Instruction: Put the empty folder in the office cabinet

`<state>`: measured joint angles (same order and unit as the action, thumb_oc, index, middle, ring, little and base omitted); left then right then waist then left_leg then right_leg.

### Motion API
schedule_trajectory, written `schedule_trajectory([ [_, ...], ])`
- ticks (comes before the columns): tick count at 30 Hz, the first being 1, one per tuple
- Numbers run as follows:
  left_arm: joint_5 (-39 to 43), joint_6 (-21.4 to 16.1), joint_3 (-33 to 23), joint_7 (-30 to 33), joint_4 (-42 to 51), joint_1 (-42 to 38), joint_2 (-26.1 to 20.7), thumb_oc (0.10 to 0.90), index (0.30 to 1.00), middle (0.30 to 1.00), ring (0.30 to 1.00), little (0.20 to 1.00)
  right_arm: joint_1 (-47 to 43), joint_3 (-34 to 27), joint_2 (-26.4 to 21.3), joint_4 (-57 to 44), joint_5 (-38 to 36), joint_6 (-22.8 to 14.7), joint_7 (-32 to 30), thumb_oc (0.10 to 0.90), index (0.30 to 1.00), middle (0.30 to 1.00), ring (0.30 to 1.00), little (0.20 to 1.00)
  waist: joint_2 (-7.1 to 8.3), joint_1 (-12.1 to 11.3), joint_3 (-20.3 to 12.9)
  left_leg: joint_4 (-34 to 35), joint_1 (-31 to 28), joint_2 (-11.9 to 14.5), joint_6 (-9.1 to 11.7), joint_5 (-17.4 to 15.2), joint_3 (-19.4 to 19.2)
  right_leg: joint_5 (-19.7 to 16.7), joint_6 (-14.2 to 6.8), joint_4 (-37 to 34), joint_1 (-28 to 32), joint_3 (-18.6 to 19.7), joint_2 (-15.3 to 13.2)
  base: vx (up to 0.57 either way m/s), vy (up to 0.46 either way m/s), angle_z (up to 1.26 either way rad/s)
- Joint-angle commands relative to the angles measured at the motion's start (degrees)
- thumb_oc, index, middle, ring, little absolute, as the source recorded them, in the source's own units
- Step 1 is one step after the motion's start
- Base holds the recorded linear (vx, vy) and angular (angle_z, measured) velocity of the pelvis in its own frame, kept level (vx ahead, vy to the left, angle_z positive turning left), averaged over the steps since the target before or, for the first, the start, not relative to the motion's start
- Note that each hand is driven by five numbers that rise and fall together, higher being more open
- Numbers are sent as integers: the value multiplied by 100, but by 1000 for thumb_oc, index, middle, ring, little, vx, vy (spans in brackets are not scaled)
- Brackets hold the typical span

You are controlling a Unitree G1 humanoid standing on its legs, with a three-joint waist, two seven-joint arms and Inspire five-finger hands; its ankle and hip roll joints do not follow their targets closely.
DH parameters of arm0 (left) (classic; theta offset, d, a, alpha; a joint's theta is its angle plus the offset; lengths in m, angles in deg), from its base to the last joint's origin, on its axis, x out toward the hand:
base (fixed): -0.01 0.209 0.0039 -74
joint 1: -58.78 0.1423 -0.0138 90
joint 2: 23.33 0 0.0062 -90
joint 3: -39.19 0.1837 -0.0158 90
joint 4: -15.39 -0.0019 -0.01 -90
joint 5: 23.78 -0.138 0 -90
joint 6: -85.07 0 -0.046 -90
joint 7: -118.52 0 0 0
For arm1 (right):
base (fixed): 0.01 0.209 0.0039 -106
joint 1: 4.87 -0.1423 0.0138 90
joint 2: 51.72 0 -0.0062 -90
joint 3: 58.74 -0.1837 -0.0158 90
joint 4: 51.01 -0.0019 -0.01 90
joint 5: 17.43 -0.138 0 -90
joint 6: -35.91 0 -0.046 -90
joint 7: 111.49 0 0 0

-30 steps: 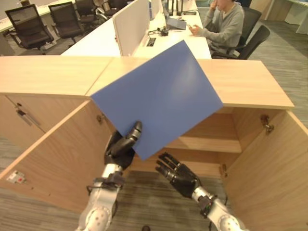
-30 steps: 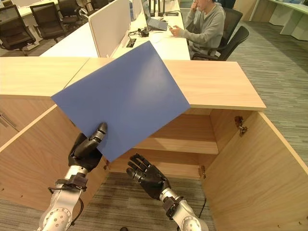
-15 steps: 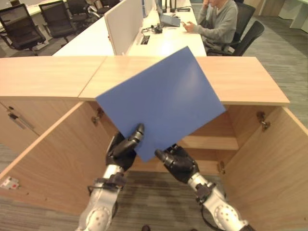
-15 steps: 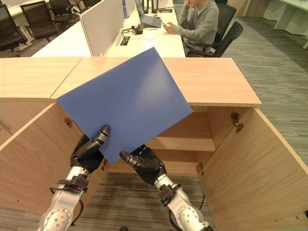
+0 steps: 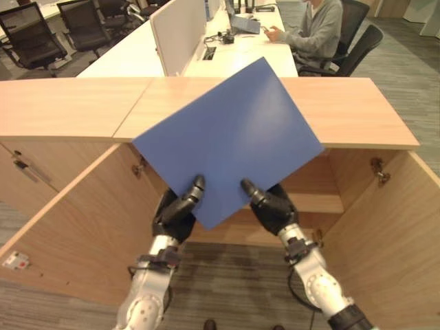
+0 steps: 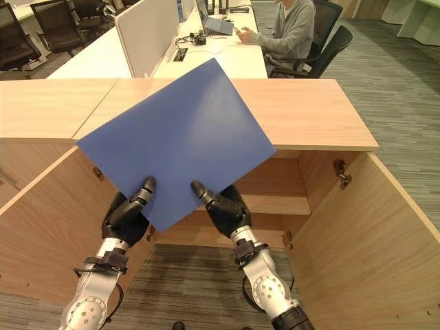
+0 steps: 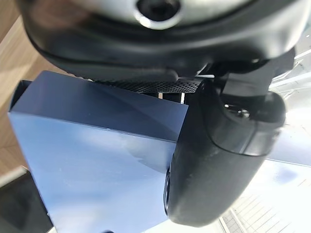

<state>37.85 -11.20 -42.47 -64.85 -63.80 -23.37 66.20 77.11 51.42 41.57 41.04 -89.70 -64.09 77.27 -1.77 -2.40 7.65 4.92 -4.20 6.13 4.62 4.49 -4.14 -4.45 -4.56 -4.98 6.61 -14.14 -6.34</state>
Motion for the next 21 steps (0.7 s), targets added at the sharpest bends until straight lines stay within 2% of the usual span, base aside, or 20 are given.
schedule_trajectory([
  [1,-178,-361,-183,-320,149,-583,-147,400,300,300,300,300,-949,-355,522,-1131,-107,-698,179,800,900,900,900,900,105,-62,-244,8,-256,721,605,-296,5,553,-615,79,355,153,-568,0,0,0],
  [9,-178,-342,-113,-267,5,-575,-72,400,300,300,300,300,-1158,-380,731,-1045,-193,-857,29,800,900,900,900,900,116,-109,-243,8,-259,701,591,-308,25,561,-602,84,378,154,-563,0,0,0],
  [21,-236,-442,-83,-134,-35,-795,38,400,300,300,300,300,-1035,-86,818,-883,-283,-676,55,800,900,900,900,900,130,-112,-245,8,-253,693,592,-304,50,565,-590,87,382,139,-562,0,0,0],
])
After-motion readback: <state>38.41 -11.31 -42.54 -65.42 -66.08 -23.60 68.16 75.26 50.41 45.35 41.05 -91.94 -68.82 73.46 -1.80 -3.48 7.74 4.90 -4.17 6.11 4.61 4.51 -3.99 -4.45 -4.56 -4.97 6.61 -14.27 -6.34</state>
